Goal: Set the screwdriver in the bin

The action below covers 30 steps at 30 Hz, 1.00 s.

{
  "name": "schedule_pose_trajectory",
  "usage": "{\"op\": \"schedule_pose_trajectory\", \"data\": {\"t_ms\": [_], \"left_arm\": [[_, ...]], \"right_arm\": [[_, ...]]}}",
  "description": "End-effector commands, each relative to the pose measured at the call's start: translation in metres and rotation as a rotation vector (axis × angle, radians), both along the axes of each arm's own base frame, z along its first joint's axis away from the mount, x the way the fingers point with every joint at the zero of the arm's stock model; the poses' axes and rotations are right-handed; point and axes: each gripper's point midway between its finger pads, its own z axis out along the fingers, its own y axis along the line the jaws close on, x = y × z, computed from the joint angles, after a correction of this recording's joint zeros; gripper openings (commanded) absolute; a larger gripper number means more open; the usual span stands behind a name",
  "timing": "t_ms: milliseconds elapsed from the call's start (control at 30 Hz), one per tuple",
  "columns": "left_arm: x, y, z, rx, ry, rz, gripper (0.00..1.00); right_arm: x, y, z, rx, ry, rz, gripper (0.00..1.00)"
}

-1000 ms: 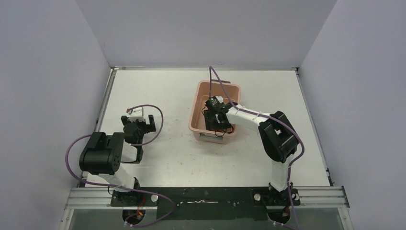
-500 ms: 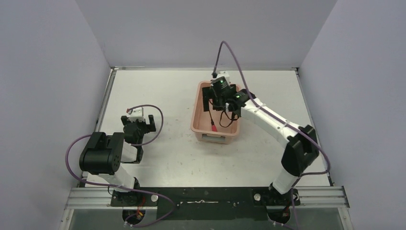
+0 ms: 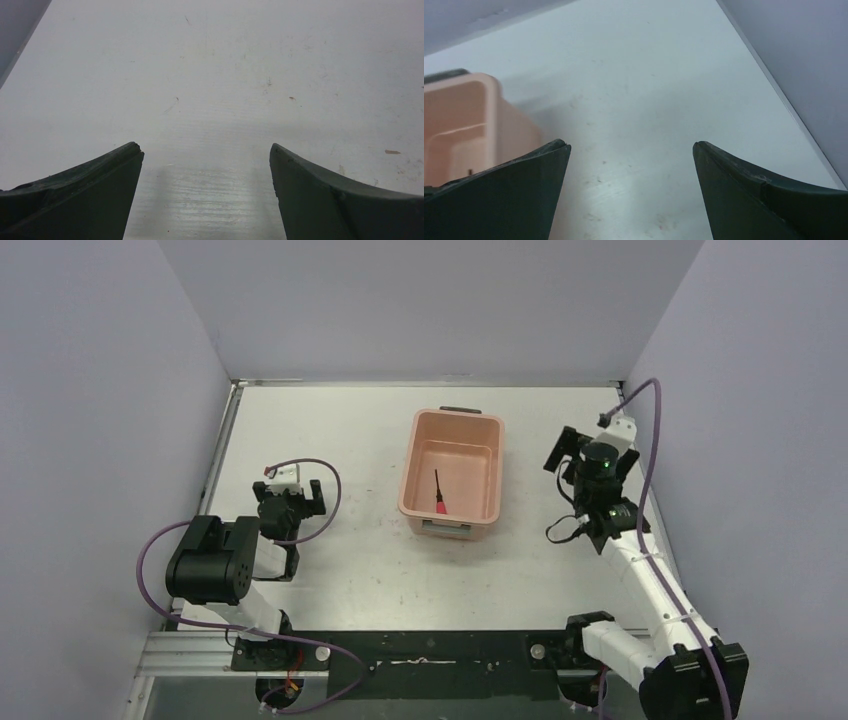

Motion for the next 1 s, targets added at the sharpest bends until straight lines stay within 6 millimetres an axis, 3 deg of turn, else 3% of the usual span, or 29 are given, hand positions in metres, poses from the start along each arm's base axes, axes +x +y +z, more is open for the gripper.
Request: {"op": "schedule_pose_trajectory", "data": {"t_ms": [0,200,433,967], "left_arm": [[0.009,-0.001,0.018,-0.004,-0.063,0.000,0.97],[0.009,-0.001,0.019,-0.004,-0.064,-0.001,0.97],[0.009,-0.001,0.019,-0.004,-0.064,-0.001,0.97],[0.009,0.000,0.018,-0.007,-0.061,0.007,0.97]], "right_arm": [[-0.011,-0.041,-0.023,0.004,-0.163,-0.155,1.00],[-0.044,-0.056,-0.098,-0.032,-0.249,-0.180,1.00],[-0.067,-0.065,-0.126,-0.072,-0.290,-0.195,1.00],[-0.063,-0.055,-0.134,-0.093,-0.252,-0.125,1.00]]}}
